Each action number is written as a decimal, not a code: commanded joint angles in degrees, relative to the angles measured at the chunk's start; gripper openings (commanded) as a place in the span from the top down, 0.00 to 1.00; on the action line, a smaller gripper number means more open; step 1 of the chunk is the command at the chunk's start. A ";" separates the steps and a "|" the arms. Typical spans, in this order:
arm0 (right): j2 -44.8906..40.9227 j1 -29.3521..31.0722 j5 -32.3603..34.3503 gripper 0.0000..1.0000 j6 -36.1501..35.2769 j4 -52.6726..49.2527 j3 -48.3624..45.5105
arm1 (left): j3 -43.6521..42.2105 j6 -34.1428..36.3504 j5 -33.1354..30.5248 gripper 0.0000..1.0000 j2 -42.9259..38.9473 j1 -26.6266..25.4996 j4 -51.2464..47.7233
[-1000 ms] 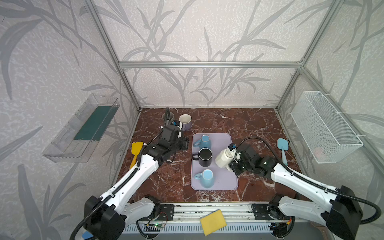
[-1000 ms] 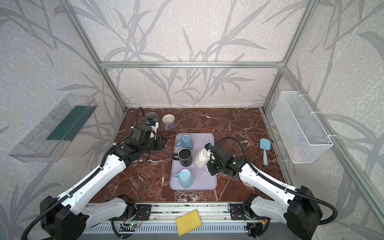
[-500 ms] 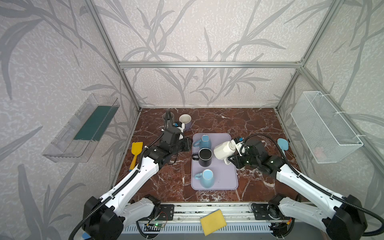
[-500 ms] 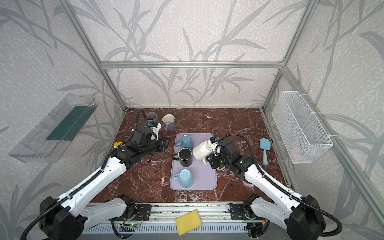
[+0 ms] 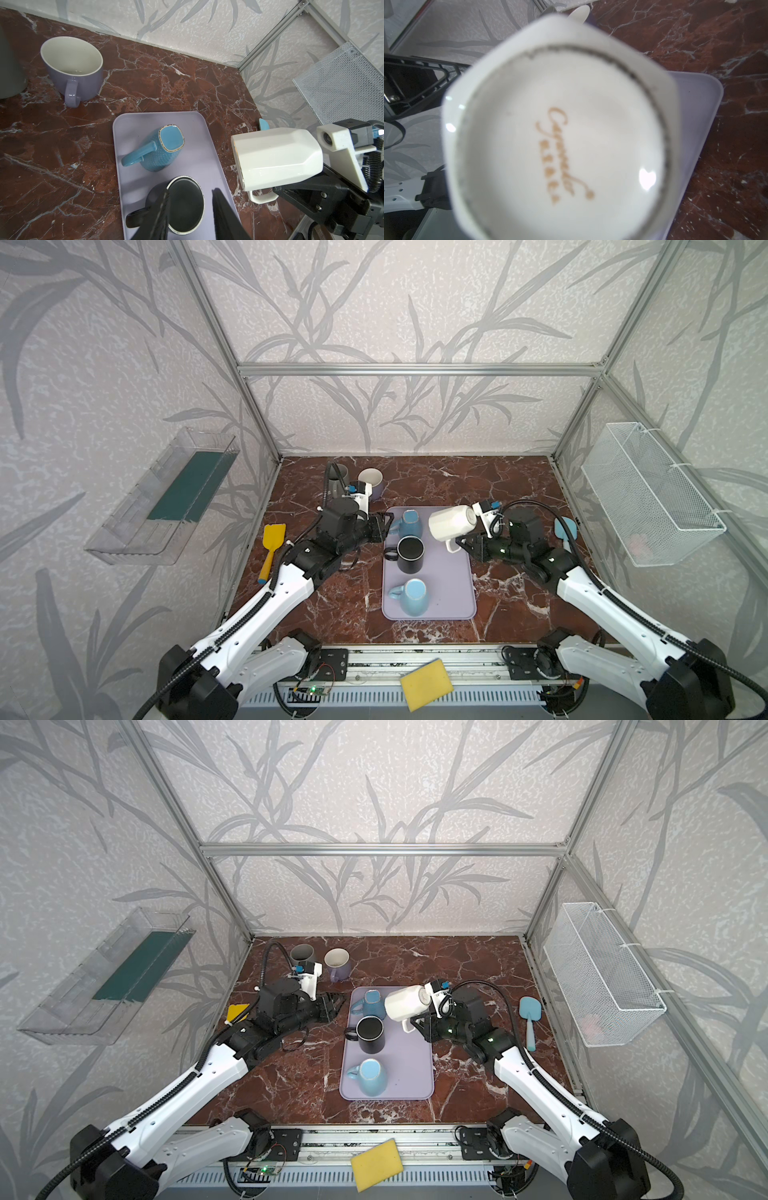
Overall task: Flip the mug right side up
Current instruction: 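Raise the white mug and carry it toward the left gripper while the left gripper approaches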
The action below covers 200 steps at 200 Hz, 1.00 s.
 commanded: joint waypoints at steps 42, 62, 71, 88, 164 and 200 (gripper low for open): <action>-2.35 -1.06 -3.34 1.00 4.78 13.01 2.15 | -1.34 -1.99 -1.27 0.63 -1.09 -2.05 4.26; -2.64 -1.30 -3.65 1.00 5.82 14.39 1.89 | -1.46 -2.33 -1.55 0.62 -1.02 -2.61 4.73; -2.64 -1.45 -3.82 1.00 6.26 15.15 1.85 | -1.62 -2.62 -1.56 0.62 -0.91 -2.77 5.35; -2.56 -1.75 -4.00 1.00 7.24 16.74 1.55 | -1.93 -3.17 -1.64 0.62 -0.82 -3.28 6.16; -0.64 -3.29 -9.56 1.00 12.61 27.91 0.05 | -2.18 -5.85 2.68 0.59 1.44 -5.93 11.05; -0.22 -3.47 -11.66 1.00 12.57 30.32 0.83 | -1.64 -6.11 6.82 0.59 3.16 -7.18 14.42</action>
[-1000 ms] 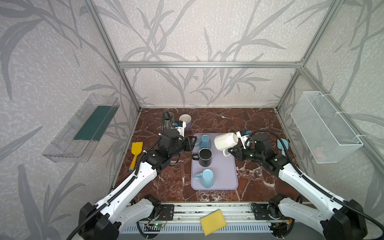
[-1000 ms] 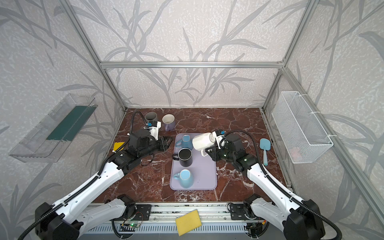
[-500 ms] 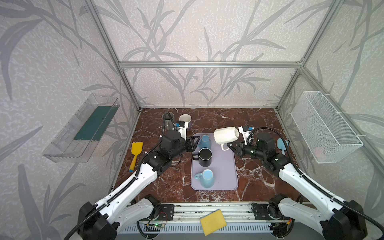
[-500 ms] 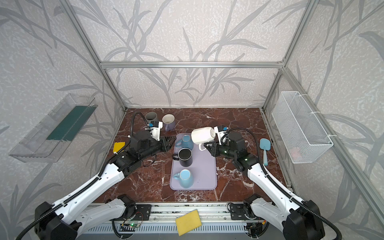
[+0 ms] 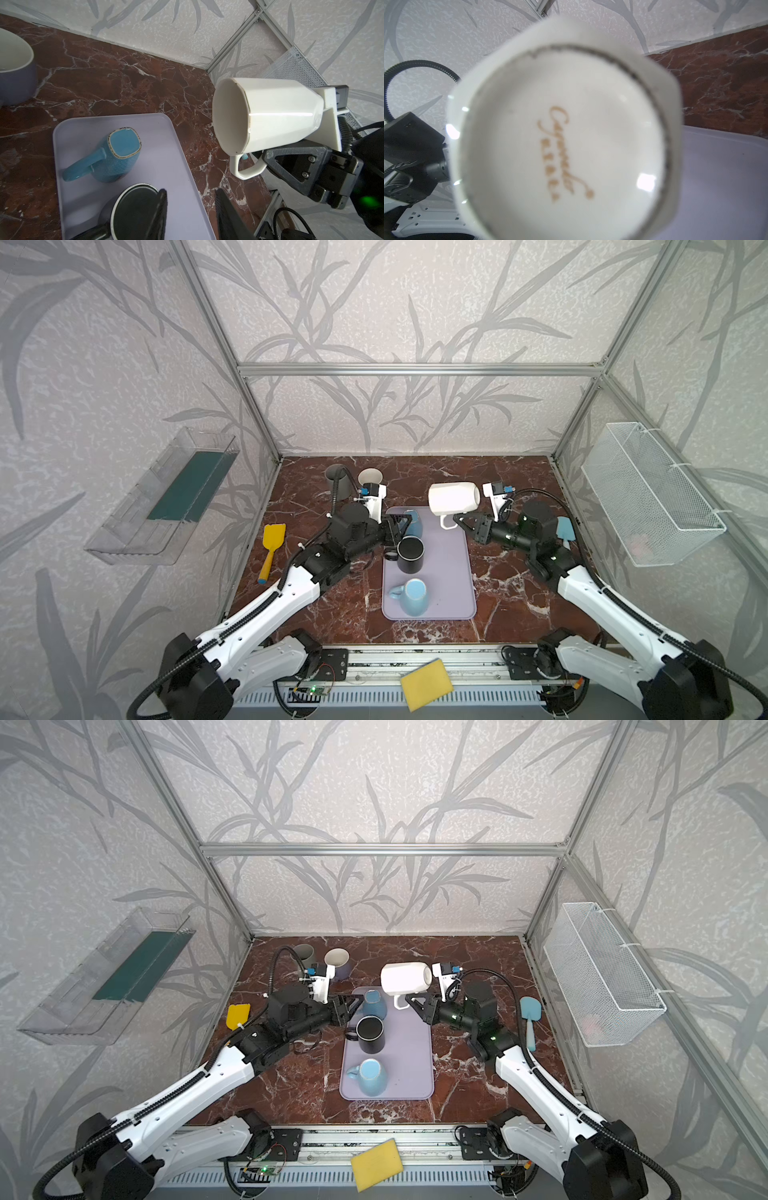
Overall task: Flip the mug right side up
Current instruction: 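Raise the white mug and carry it toward the left gripper while the left gripper approaches, then close the left gripper on the white mug's handle side held by the right gripper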
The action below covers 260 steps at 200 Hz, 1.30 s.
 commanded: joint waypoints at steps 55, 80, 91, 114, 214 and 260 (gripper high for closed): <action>-0.38 -0.59 -6.97 1.00 4.55 15.27 2.06 | -0.77 -3.77 10.49 0.59 2.29 -1.32 12.42; -0.16 -0.59 -8.18 1.00 5.71 17.84 2.00 | -1.09 -4.70 13.00 0.58 1.92 -1.34 14.99; -0.03 -0.55 -8.65 1.00 6.23 18.77 2.11 | -1.25 -5.37 14.10 0.58 1.87 -1.33 16.42; 0.48 -0.55 -9.81 1.00 7.94 21.49 2.29 | -1.40 -6.72 16.68 0.58 2.28 -1.33 19.01; 1.56 -0.55 -13.06 1.00 13.93 28.54 3.55 | -0.44 -8.78 20.67 0.57 4.08 -1.37 22.98; 2.85 -0.46 -14.56 1.00 17.55 35.19 3.27 | 0.03 -9.86 22.50 0.57 4.91 -1.33 26.05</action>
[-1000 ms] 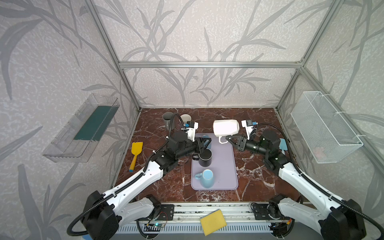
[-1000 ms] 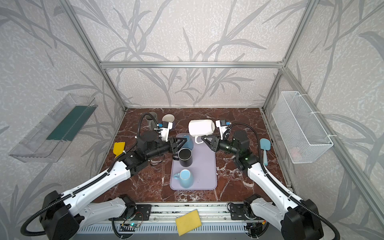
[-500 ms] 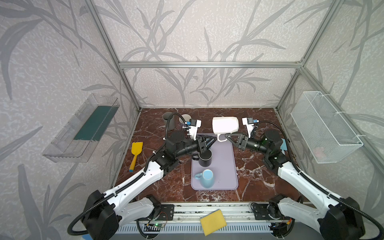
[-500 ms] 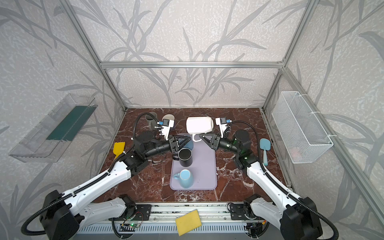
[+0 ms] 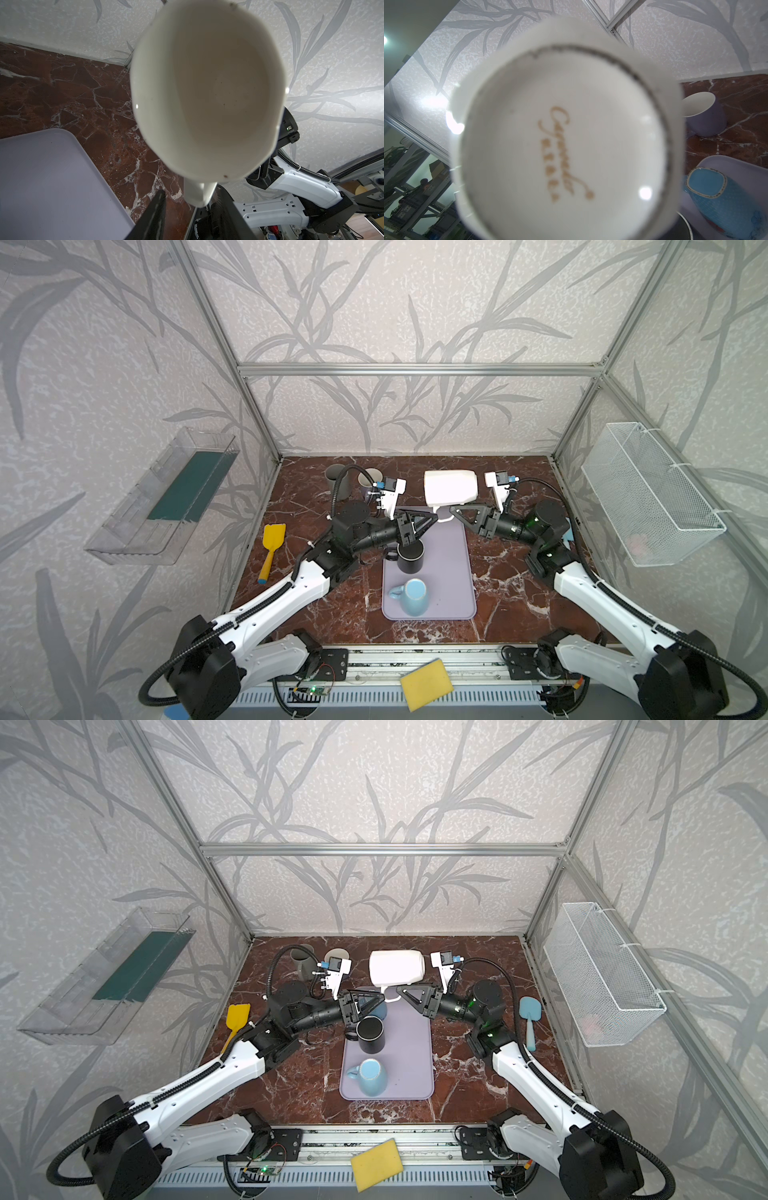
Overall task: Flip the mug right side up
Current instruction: 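Close the left gripper on the white mug's handle side held by the right gripper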
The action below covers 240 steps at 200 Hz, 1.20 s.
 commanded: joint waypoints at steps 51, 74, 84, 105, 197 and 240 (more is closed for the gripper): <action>1.77 0.79 -2.37 1.00 3.49 13.58 3.47 | 0.73 -4.68 5.55 0.57 2.98 -0.18 10.72; 2.09 1.40 -2.55 1.00 3.30 13.80 3.65 | 0.69 -5.32 6.16 0.57 3.58 -0.21 12.56; 2.23 1.59 -2.65 1.00 3.31 13.81 3.65 | 0.74 -5.54 6.36 0.57 3.75 -0.17 13.14; 2.36 1.86 -2.77 1.00 3.15 13.90 3.56 | 0.84 -5.65 6.52 0.57 3.75 -0.22 13.71; 3.59 2.55 -4.04 1.00 4.11 15.50 4.26 | 0.57 -6.02 6.55 0.67 3.75 -0.22 15.31; 3.59 2.66 -4.39 1.00 4.10 15.44 4.20 | 0.28 -5.58 6.08 0.77 3.17 -0.08 15.33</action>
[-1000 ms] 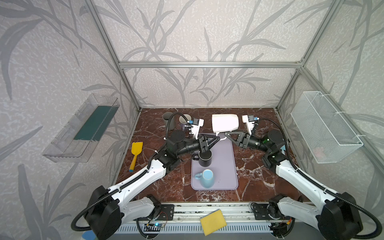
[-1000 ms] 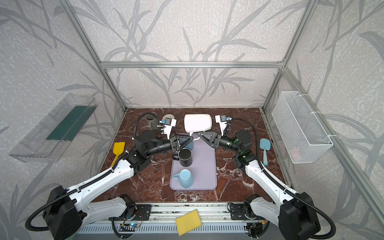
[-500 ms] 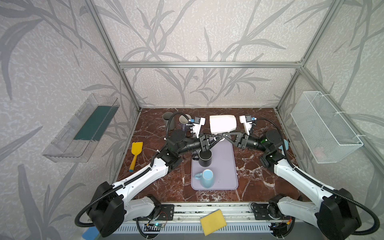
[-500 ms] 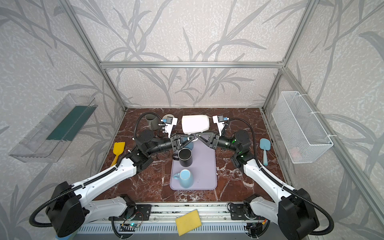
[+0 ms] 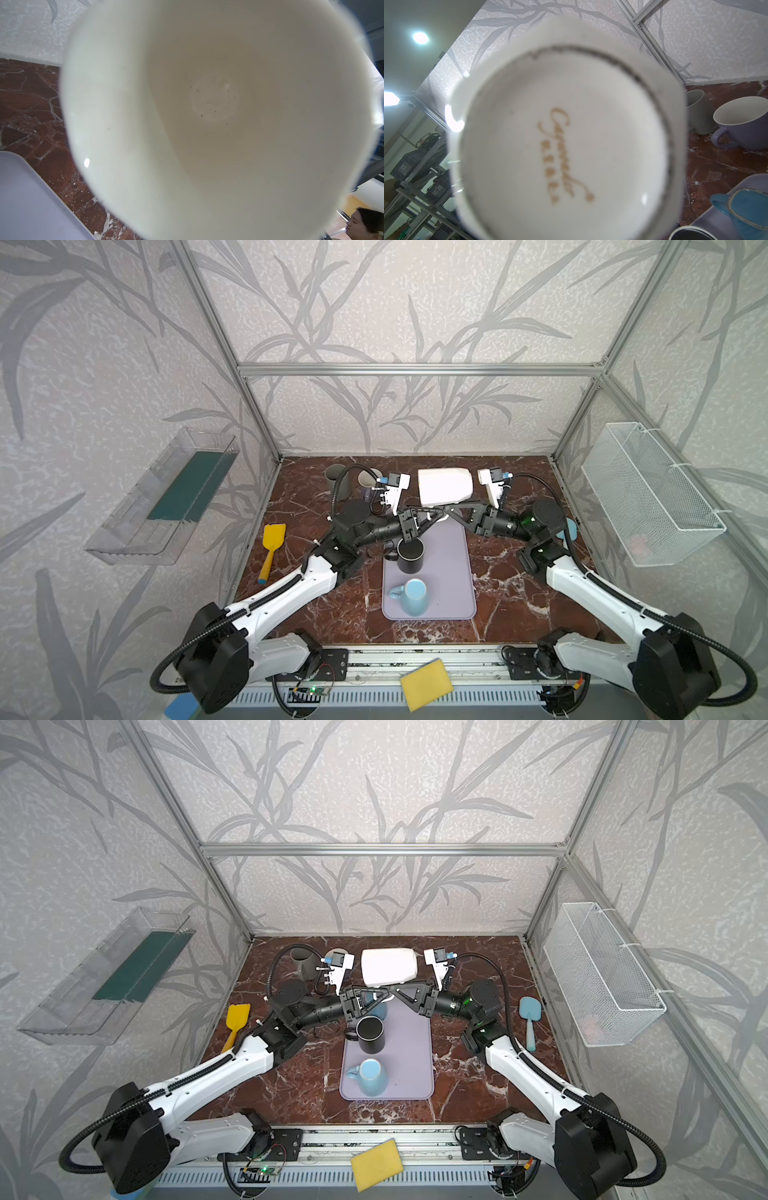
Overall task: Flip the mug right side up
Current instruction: 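Close the left gripper on the white mug's handle side held by the right gripper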
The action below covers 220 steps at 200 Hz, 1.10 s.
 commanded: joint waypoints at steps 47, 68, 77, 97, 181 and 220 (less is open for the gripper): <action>-0.51 0.56 -1.42 1.00 -0.60 5.45 3.06 | -0.33 0.82 -0.84 0.96 -1.92 -0.10 3.06; -0.60 0.65 -1.50 1.00 -0.84 4.67 3.17 | -0.63 1.63 -1.80 1.00 -2.80 -0.13 2.11; -0.69 0.71 -1.66 1.00 -1.09 4.10 3.29 | -0.60 1.82 -2.04 1.00 -3.02 -0.14 1.76; -0.86 0.88 -1.54 1.00 -1.70 2.44 3.65 | -0.87 2.10 -2.86 1.00 -3.51 -0.12 1.76; -1.57 1.08 -1.02 0.59 -4.31 -2.97 3.84 | -1.57 2.71 -4.66 1.00 -5.13 -0.12 1.89; -1.82 1.13 -0.94 0.53 -5.26 -4.13 3.83 | -1.72 2.91 -5.04 1.00 -5.25 -0.15 1.86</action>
